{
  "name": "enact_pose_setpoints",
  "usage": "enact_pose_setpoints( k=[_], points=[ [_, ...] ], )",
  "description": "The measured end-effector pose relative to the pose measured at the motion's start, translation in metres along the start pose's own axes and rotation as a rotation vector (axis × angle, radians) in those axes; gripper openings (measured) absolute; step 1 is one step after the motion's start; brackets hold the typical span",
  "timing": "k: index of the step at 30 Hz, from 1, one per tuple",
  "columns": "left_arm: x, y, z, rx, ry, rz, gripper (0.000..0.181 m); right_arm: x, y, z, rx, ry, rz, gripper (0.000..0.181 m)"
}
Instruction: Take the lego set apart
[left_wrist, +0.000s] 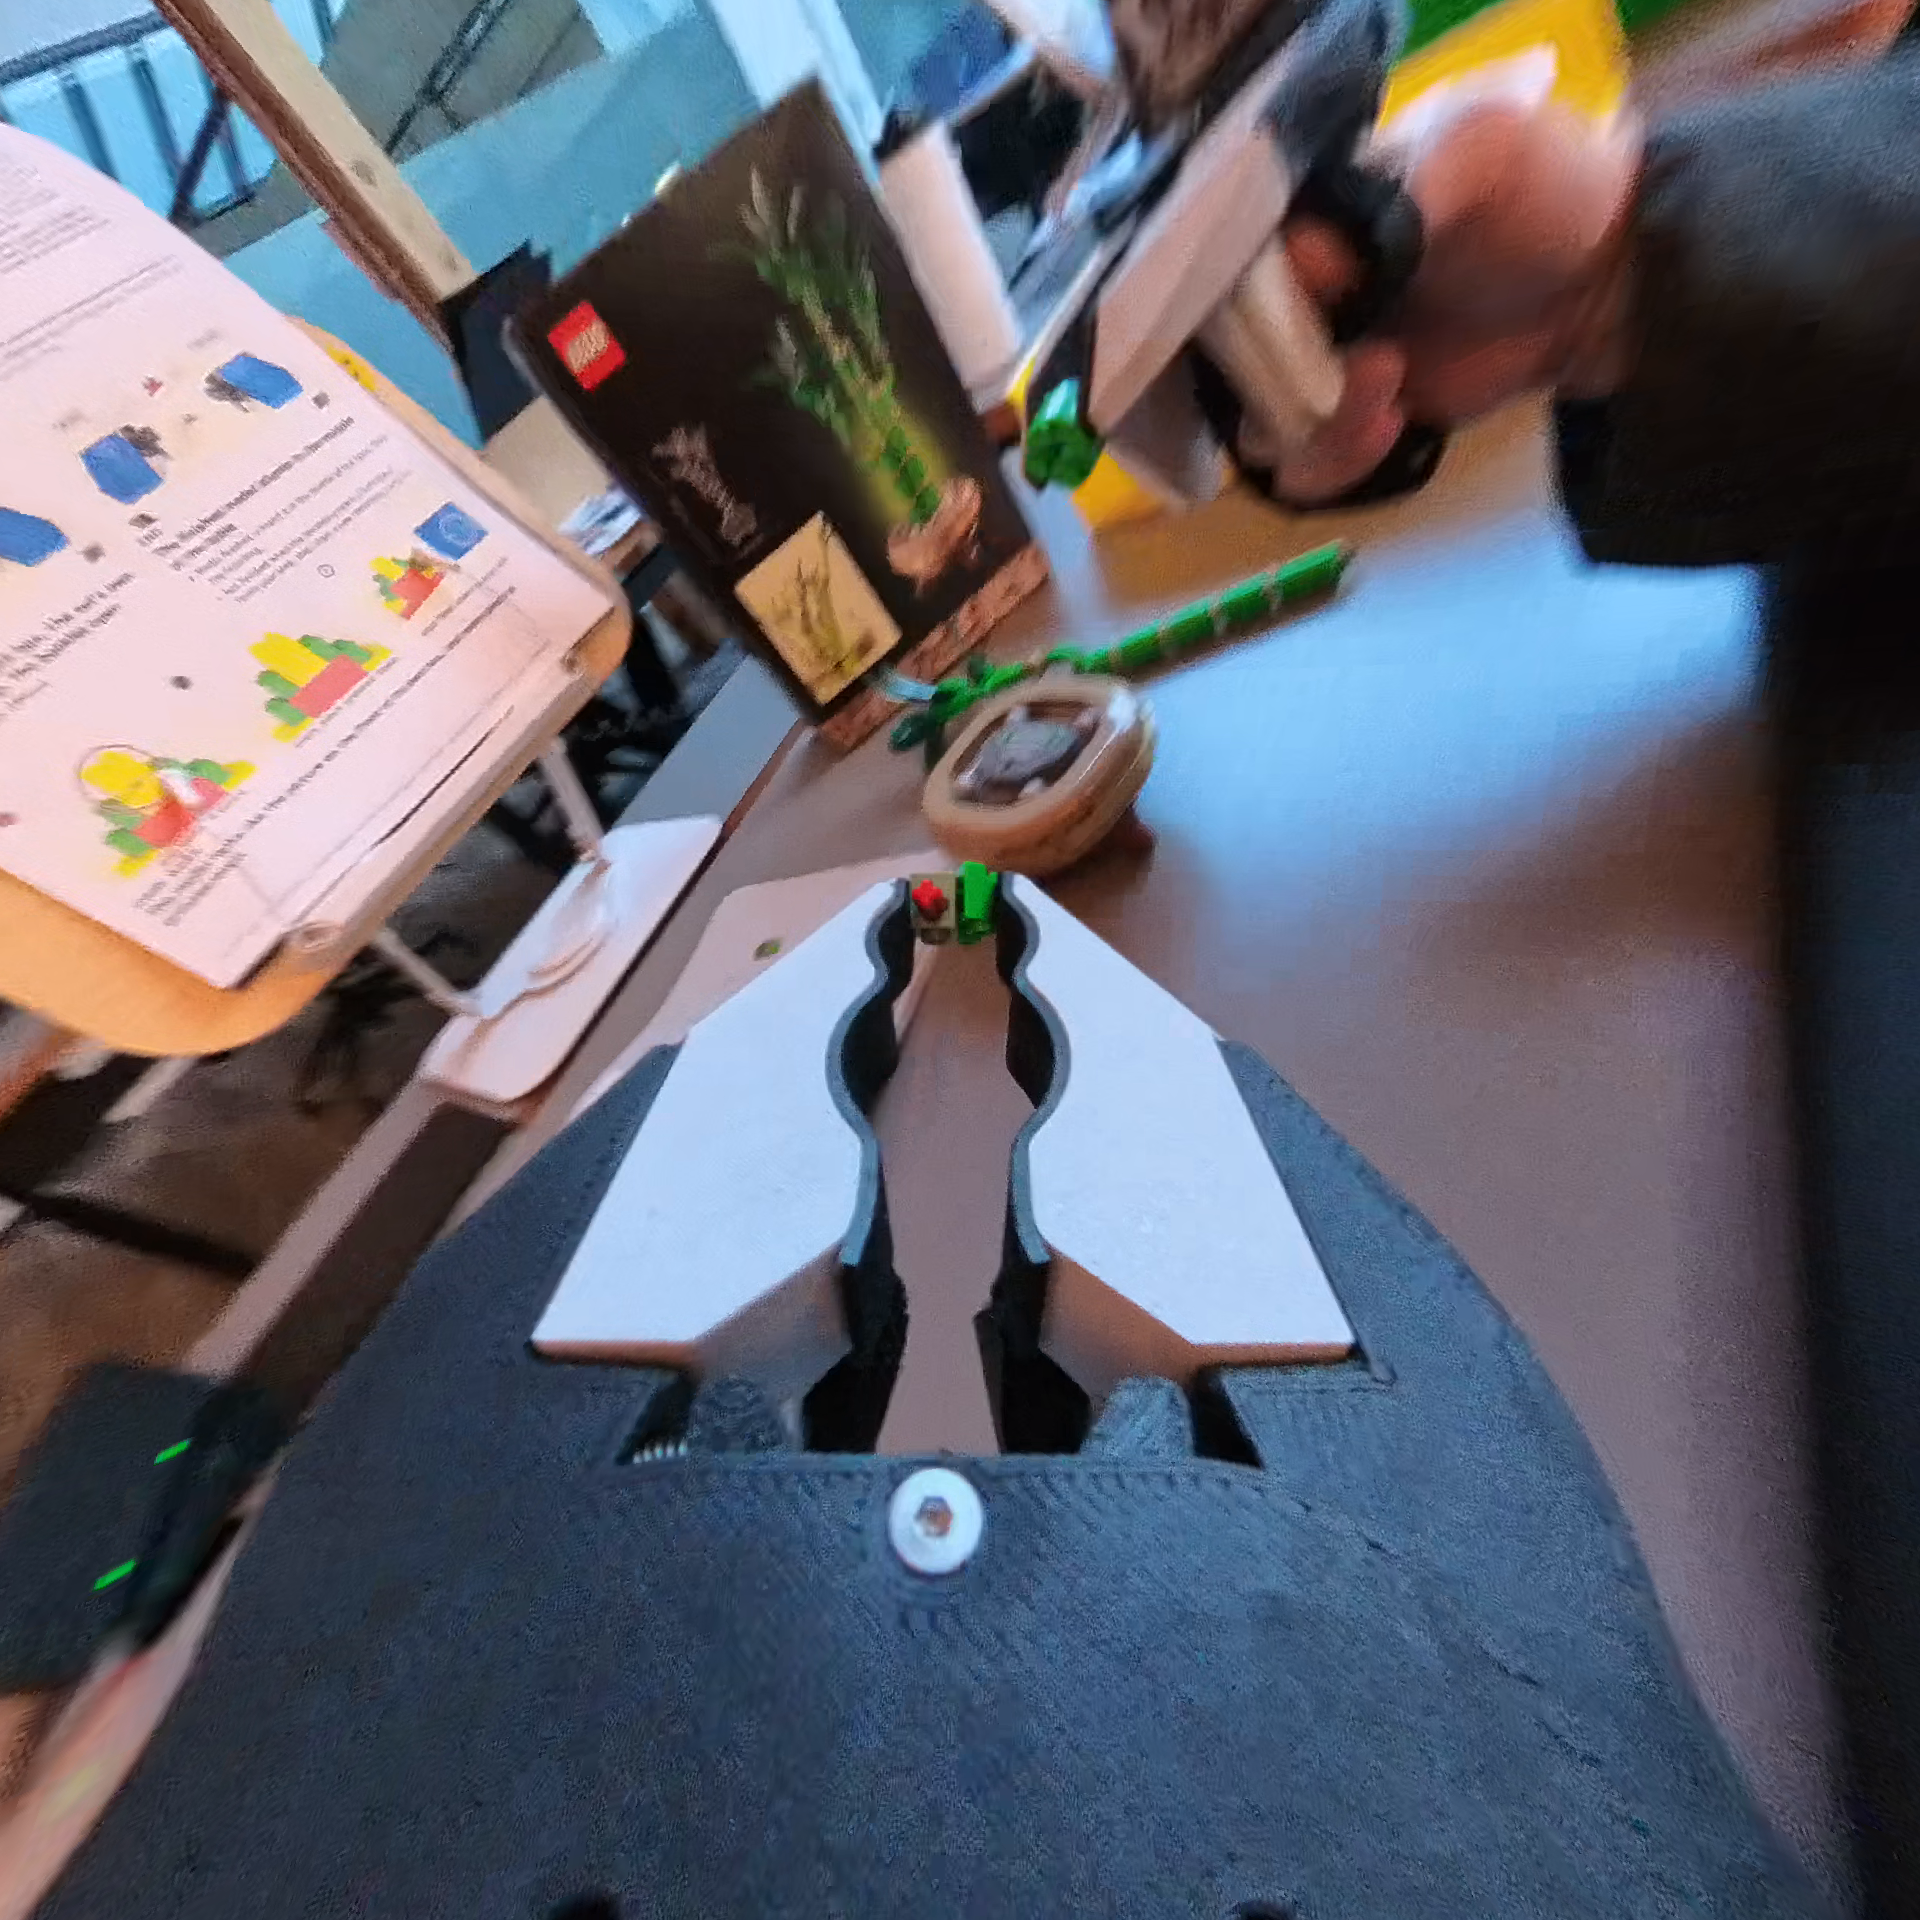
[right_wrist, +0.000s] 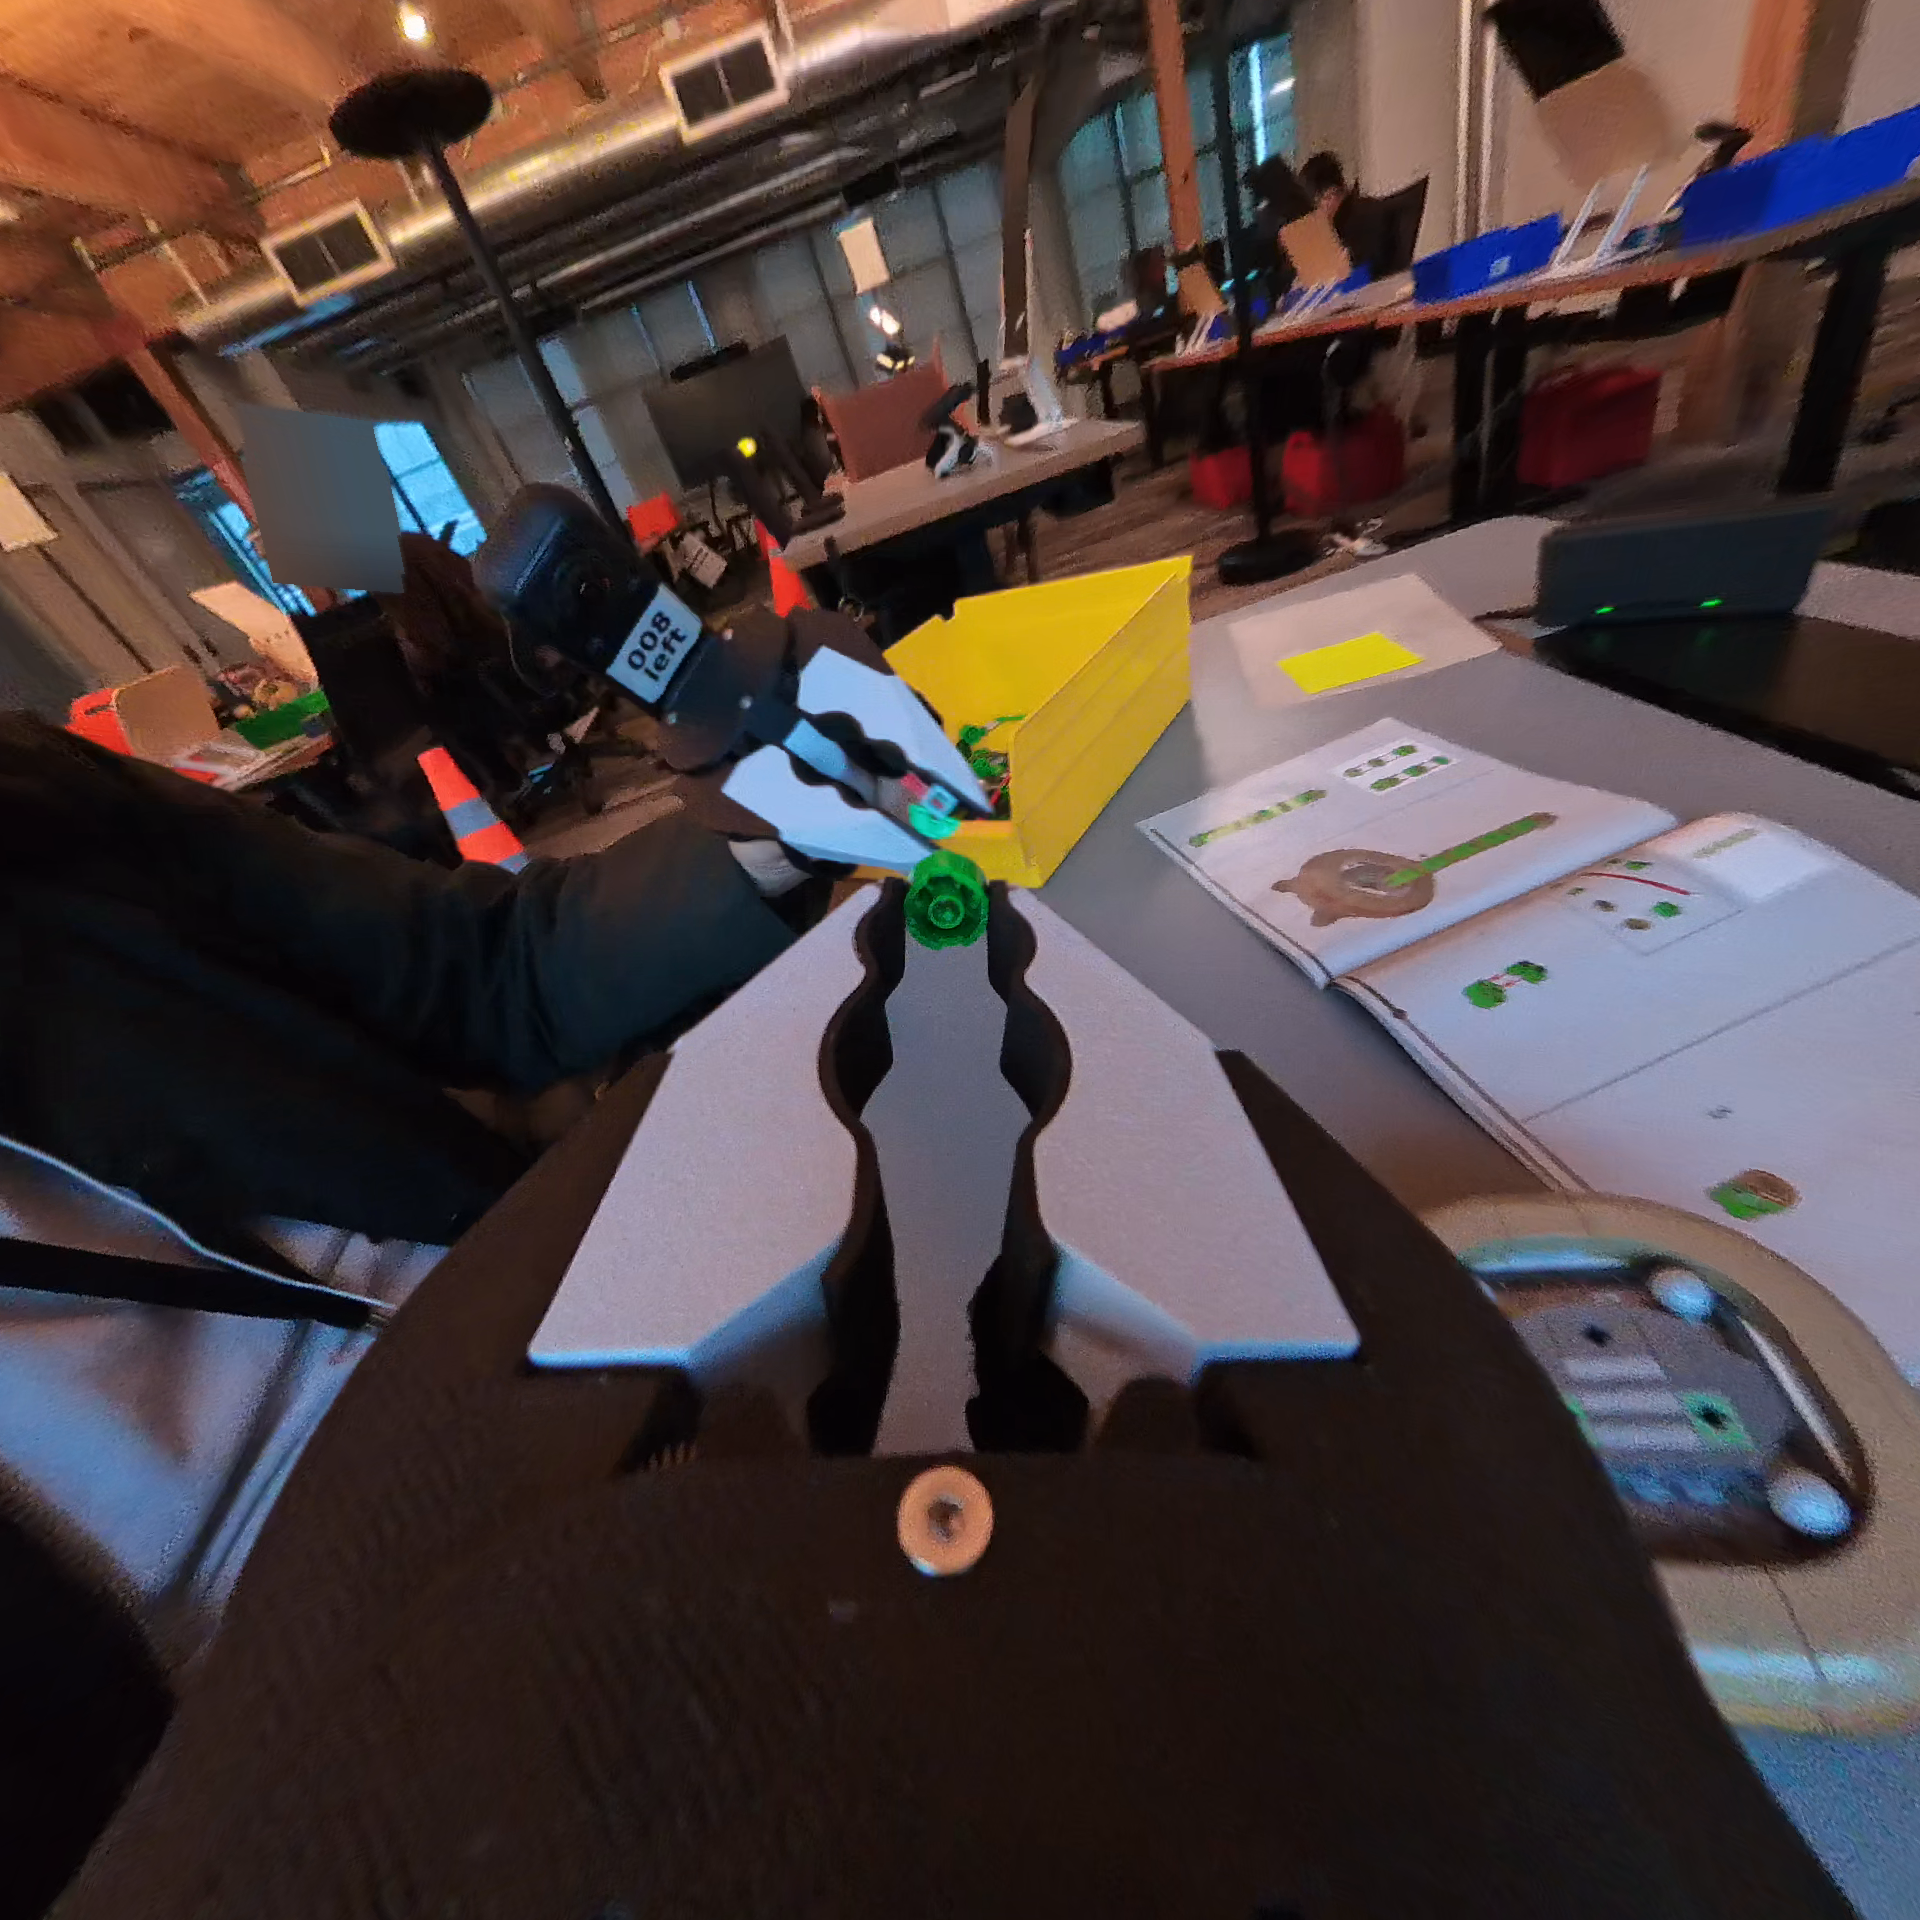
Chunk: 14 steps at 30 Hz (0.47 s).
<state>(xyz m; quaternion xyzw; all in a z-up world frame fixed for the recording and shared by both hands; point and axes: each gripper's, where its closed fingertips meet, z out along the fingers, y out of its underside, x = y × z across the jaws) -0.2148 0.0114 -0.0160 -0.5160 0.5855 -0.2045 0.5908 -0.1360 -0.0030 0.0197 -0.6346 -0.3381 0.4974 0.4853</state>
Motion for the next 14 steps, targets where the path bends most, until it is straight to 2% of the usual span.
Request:
enact_pose_setpoints(
  k=[2,4,8,14],
  points=[
    [0.013,-0.008,0.002,0.049,0.083,-0.050,0.014,-0.003,0.000,-0.003,0.013,-0.014,-0.009,0.015],
    [0.029,0.001,0.013,-0.003,0.128,-0.025,0.014,-0.010,-0.001,0.006,0.022,-0.066,-0.001,0.014],
    [0.058,0.060,0.032,-0.295,0.250,0.013,0.014,-0.025,0.002,0.017,0.033,-0.174,0.008,0.014],
    [0.075,0.094,0.033,-0.466,0.360,-0.076,0.014,-0.075,-0.034,-0.005,0.259,-0.565,0.131,0.014]
  ],
)
